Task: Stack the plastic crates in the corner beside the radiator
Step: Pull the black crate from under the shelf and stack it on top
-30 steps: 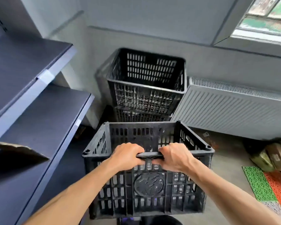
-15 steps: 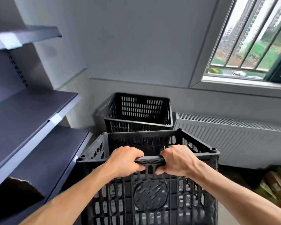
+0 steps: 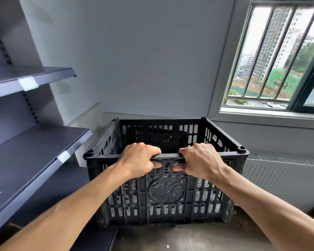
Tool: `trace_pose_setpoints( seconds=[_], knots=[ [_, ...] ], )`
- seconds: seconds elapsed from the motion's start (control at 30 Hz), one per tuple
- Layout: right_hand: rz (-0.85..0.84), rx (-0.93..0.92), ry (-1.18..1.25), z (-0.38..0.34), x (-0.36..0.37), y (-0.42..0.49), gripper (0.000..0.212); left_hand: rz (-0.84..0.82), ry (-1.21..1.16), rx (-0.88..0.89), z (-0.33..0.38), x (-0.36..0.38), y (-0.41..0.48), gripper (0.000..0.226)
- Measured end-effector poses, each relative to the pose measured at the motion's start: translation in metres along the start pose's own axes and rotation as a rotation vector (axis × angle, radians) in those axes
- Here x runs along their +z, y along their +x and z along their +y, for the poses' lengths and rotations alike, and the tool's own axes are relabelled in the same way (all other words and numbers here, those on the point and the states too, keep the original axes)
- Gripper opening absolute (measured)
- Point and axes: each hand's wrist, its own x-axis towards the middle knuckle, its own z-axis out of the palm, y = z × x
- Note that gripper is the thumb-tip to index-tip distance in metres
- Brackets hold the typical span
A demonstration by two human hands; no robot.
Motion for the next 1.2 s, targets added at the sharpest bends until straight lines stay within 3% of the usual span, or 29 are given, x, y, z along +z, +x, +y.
trace_pose_setpoints(
  seconds=[0.57, 0.63, 0.77, 1.2],
  knots=[
    [0.184, -0.032, -0.007, 0.079, 0.053, 0.111, 0.042, 0.194, 0.235, 0.048, -0.035, 0.017, 0.119, 0.027],
    [0.183, -0.026, 0.002, 0.083, 0.061, 0.125, 0.048, 0.207, 0.244, 0.054, -0.045, 0.023, 0.131, 0.028],
    [0.192, -0.012, -0.006, 0.084, 0.074, 0.152, 0.056, 0.226, 0.247, 0.075, -0.073, 0.035, 0.154, 0.029],
    [0.107, 0.140, -0.041, 0.059, 0.134, 0.264, 0.051, 0.228, 0.152, 0.247, -0.207, 0.081, 0.240, 0.025]
  ],
)
